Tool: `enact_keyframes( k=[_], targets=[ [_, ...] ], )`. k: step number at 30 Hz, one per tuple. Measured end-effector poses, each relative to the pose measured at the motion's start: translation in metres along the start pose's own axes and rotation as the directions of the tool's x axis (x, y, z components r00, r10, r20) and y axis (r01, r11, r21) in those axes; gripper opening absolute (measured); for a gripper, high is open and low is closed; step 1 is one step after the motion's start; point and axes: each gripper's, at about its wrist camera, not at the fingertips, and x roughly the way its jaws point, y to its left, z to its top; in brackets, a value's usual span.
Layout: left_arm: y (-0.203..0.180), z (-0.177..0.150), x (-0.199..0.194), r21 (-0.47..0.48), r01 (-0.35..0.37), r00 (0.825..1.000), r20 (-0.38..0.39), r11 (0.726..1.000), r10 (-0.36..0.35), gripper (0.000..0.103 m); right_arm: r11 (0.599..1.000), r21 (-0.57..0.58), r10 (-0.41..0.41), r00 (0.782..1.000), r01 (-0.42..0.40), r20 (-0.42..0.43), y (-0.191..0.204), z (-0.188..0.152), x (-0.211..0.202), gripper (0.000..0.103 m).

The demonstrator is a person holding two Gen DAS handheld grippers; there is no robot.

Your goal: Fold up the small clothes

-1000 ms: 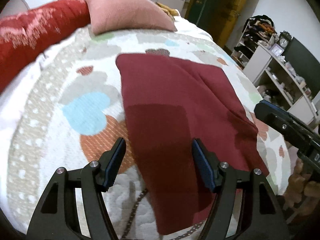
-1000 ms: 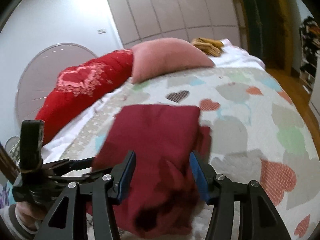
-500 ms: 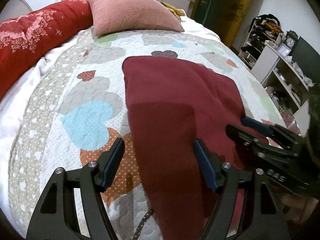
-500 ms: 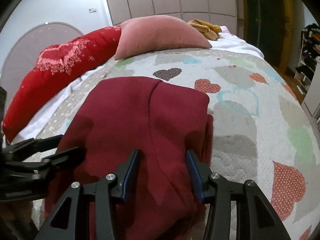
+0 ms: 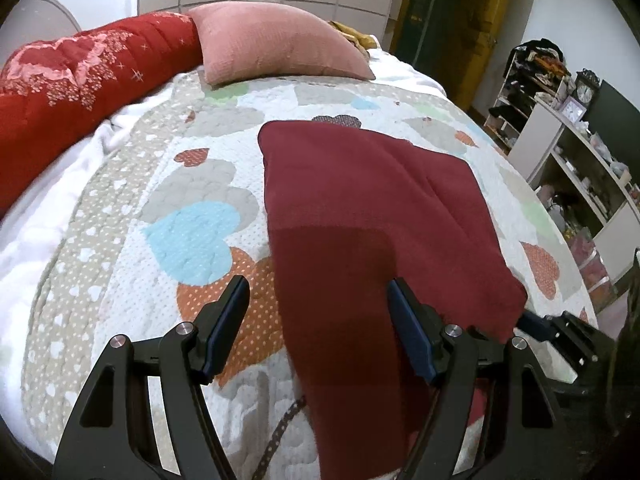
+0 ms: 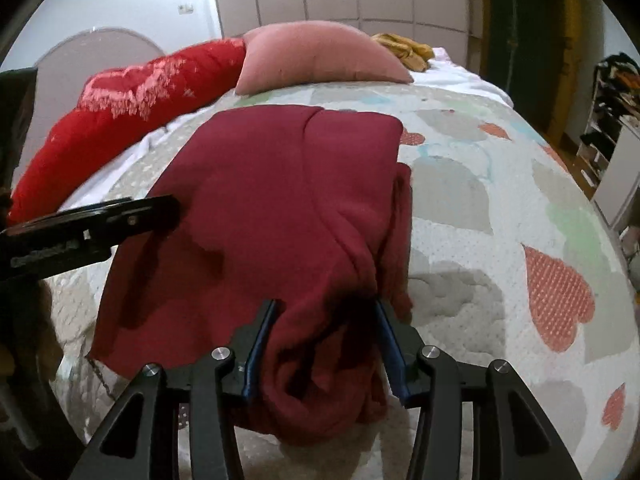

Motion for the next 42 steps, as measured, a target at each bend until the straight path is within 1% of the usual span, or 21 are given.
enact_keyframes(
  k=[2,5,8,11,13,15,17,18,29,42],
  targets=[
    [-0.001,-0.002,-0.009,0.011,-0.030,0.999,0.024,0.999,0.030,0.072,1.000,0.000,0.000,1.000,0.000,0.006,0.001,0.002,-0.007,0.047],
    [0.001,-0.003,-0.023,0.012,-0.067,0.996,0.058,0.998,0.066,0.072,1.000,0.027,0.011,0.999,-0.012,0.038,0.000,0.006,-0.025,0.048],
    [0.002,-0.005,-0.038,-0.004,-0.085,0.992,0.095,0.996,0.085,0.072,0.998,0.060,0.013,0.994,-0.020,0.107,0.001,0.011,-0.048,0.049],
    [0.001,-0.005,-0.054,-0.006,-0.108,0.984,0.140,0.994,0.108,0.072,0.999,0.054,-0.003,0.987,-0.005,0.158,0.010,0.016,-0.068,0.049],
    [0.000,-0.005,-0.064,0.003,-0.125,0.978,0.170,0.992,0.123,0.072,0.999,0.043,-0.013,0.985,0.006,0.174,0.016,0.018,-0.076,0.050],
    [-0.001,-0.006,-0.071,0.009,-0.139,0.973,0.189,0.990,0.135,0.072,0.999,0.038,-0.025,0.982,0.018,0.190,0.021,0.019,-0.081,0.053],
    [-0.003,-0.007,-0.077,0.016,-0.143,0.970,0.201,0.990,0.137,0.072,0.999,0.037,-0.031,0.981,0.024,0.191,0.025,0.019,-0.084,0.061],
    [-0.003,-0.007,-0.078,0.021,-0.142,0.970,0.200,0.990,0.135,0.072,0.999,0.041,-0.032,0.981,0.024,0.190,0.027,0.019,-0.084,0.062],
    [-0.008,-0.013,-0.089,0.026,-0.146,0.965,0.223,0.989,0.136,0.072,0.997,0.078,-0.035,0.982,0.020,0.187,0.027,0.018,-0.089,0.064],
    [-0.012,-0.016,-0.085,0.028,-0.152,0.967,0.213,0.988,0.143,0.072,0.996,0.088,-0.033,0.985,0.019,0.167,0.022,0.016,-0.085,0.065]
  ],
)
